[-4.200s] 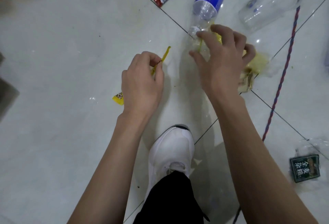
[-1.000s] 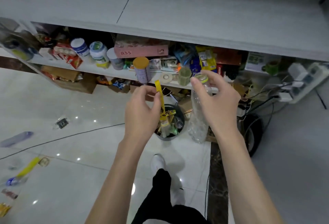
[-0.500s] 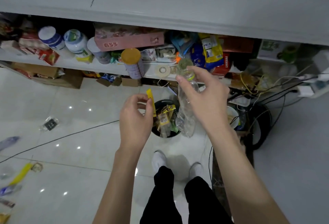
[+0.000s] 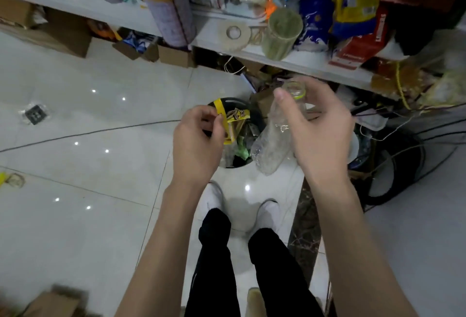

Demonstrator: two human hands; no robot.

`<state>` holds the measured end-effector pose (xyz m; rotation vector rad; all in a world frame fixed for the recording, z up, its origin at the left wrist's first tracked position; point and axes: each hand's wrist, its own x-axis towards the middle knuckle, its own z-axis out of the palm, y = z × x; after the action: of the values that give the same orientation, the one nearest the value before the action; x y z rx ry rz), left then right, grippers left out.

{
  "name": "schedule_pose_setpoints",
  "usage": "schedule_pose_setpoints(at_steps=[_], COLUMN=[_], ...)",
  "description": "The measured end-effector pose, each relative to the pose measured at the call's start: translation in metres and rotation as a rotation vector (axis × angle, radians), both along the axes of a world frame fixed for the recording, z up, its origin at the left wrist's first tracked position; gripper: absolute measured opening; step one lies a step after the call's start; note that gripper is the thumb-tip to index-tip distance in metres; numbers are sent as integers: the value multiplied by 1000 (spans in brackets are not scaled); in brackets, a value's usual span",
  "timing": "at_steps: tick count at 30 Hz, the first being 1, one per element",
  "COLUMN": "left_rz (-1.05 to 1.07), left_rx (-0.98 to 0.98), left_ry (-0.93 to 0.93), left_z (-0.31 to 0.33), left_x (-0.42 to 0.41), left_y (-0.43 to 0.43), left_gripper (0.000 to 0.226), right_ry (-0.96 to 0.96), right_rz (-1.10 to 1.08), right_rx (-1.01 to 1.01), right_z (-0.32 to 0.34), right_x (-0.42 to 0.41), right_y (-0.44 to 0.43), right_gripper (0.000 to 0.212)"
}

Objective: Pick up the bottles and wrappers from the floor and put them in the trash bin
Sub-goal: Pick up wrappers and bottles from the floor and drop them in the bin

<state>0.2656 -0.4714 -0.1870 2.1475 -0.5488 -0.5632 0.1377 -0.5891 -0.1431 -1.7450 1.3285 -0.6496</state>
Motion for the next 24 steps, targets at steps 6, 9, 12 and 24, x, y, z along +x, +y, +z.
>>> schedule_pose_setpoints(at_steps=[6,9,12,24], left_rz=[-18,-4,22,50], left_rx=[68,85,92,115], left_ry=[-25,-26,-2,56], left_z=[-85,-114,-132,-135], left_x=[15,27,36,44], left_y=[3,5,9,14], left_gripper=[3,17,19,17], right_ry=[-2,6,-5,108], right_rz=[-67,-56,-40,40], right_rx=[49,54,72,35], right_z=[-94,-128,-155,-178], right_x=[5,17,30,37], right_y=[5,8,7,25], right_gripper=[41,39,39,49])
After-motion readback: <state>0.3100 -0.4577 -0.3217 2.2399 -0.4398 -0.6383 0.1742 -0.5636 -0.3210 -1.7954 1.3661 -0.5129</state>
